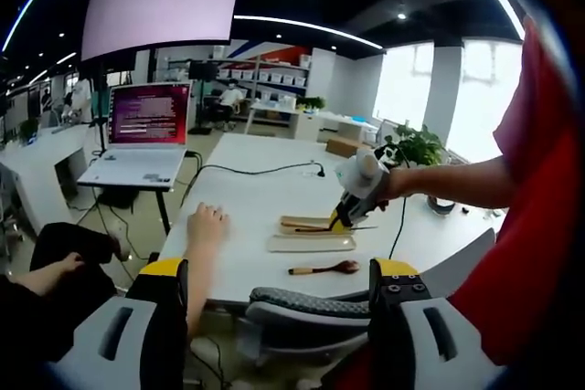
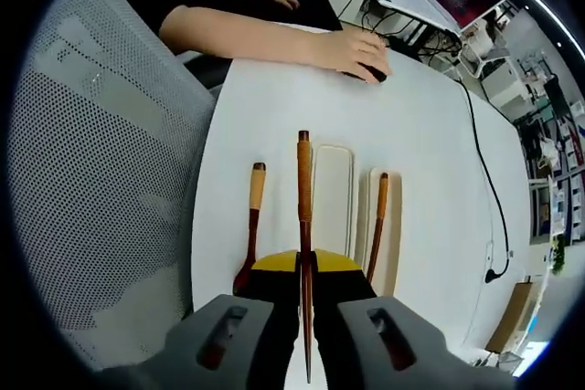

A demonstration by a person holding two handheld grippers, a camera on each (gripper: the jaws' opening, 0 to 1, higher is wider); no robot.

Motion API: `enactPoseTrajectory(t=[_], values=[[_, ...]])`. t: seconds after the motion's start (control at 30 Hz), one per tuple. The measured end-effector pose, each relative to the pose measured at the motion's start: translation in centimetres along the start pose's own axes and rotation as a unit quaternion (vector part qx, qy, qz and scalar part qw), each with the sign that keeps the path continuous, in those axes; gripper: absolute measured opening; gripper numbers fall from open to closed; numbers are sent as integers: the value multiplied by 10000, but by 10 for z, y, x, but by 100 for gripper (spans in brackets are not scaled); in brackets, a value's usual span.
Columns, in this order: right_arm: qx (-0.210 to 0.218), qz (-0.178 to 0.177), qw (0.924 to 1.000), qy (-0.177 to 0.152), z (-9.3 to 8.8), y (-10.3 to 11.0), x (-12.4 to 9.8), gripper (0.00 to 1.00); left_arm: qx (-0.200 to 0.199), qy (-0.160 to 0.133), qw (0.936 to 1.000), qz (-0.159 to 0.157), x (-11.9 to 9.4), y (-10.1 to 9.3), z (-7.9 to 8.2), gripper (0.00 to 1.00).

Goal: Arrange the utensils inside the cutlery case until each visible utensil rests in its matching compartment.

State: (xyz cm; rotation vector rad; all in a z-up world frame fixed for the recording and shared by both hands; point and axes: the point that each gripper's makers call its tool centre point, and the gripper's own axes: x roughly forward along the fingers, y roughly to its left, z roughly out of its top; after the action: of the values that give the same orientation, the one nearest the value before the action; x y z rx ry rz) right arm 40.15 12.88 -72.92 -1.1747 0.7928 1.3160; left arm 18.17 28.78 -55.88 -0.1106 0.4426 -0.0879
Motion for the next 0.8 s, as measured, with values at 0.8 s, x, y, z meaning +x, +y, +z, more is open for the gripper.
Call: enactPoseTrajectory(t=[0.8], values=[[-90, 6, 9999, 59, -6, -34, -10, 1, -13, 10, 10000, 17, 1, 0, -1, 83]])
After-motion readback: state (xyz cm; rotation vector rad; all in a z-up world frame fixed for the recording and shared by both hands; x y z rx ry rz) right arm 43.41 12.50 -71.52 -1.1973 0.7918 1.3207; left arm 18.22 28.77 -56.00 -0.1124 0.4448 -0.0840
